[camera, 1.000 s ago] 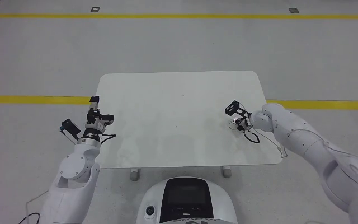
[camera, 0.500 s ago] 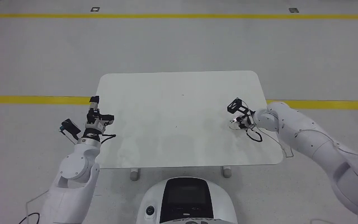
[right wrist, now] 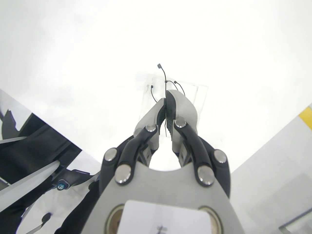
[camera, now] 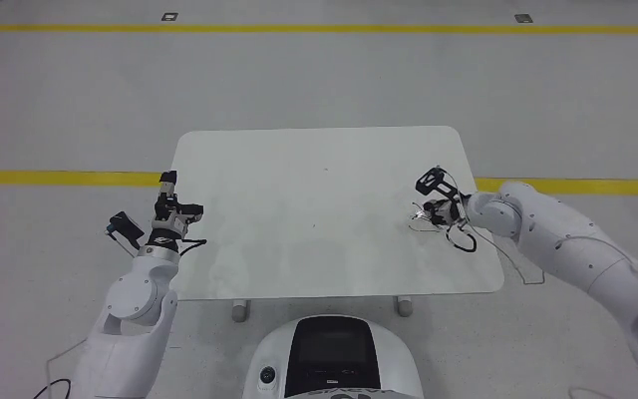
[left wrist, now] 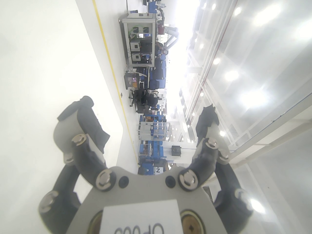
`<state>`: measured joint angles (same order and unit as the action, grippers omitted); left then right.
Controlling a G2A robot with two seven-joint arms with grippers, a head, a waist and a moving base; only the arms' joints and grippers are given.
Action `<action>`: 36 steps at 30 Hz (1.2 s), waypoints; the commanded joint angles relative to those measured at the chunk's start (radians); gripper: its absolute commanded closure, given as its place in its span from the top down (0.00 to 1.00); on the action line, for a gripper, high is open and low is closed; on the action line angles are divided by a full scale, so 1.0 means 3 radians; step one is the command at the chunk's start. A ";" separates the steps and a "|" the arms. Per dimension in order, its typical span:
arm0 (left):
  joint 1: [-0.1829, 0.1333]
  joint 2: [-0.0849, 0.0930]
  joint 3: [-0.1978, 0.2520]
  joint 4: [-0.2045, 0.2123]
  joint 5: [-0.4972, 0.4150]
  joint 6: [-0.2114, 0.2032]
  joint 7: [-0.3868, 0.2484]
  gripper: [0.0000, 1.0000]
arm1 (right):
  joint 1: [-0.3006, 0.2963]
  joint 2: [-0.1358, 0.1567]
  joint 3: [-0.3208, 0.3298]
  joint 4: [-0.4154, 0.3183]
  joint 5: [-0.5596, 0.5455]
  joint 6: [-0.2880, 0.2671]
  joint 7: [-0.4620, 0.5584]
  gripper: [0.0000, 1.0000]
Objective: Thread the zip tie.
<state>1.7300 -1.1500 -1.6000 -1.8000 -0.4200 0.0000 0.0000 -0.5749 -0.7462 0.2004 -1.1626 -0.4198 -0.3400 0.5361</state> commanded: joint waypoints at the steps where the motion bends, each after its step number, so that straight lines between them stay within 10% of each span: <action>1: 0.0000 0.0000 0.0000 0.0000 0.0000 0.0000 0.0000 1.00 | -0.0018 0.0074 0.0023 -0.0049 0.0064 0.0000 -0.0042 0.00; 14: 0.0000 0.0000 0.0000 0.0000 0.0000 0.0000 0.0000 1.00 | -0.0059 0.0153 0.0077 -0.0070 0.0251 0.0003 -0.0058 0.00; 23: 0.0000 0.0000 0.0000 0.0000 0.0000 0.0000 0.0000 1.00 | -0.0479 0.0317 0.0484 -0.0246 0.1615 0.0000 -0.0279 0.00; 30: 0.0000 0.0000 0.0000 0.0000 0.0000 0.0000 0.0000 1.00 | -0.0845 0.0447 0.0977 -0.0235 0.2756 0.0000 0.0304 0.00; 36: 0.0000 0.0000 0.0000 0.0000 0.0000 0.0000 0.0000 1.00 | -0.0878 0.0452 0.1035 -0.0230 0.2868 0.0000 0.0367 0.00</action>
<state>1.7300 -1.1500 -1.6000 -1.8000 -0.4200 0.0000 0.0000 -0.8384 -0.6107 0.5111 -1.2317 0.4434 -0.3400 0.6464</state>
